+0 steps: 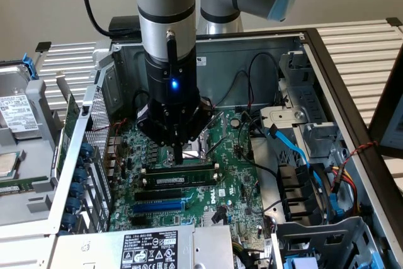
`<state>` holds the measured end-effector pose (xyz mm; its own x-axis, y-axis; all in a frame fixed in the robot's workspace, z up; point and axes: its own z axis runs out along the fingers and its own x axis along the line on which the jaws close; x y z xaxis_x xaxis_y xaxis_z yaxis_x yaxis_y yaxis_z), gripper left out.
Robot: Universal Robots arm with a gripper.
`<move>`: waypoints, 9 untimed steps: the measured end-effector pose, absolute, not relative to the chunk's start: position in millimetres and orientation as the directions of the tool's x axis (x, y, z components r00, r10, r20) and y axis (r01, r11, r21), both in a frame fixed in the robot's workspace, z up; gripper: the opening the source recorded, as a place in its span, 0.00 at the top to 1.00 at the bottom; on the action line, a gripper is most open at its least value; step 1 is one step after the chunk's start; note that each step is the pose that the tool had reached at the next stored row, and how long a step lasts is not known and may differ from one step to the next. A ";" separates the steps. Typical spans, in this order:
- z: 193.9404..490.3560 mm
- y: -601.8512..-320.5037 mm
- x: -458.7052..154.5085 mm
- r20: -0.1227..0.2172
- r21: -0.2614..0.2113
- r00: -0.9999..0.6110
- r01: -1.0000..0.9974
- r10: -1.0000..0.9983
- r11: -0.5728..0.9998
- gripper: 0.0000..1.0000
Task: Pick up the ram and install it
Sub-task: 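Press down the ram until it locks into place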
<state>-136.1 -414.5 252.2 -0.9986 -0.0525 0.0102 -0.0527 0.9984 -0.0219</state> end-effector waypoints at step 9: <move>252.2 -414.5 -135.9 -0.006 -0.040 -0.998 0.057 0.057 0.998 0.90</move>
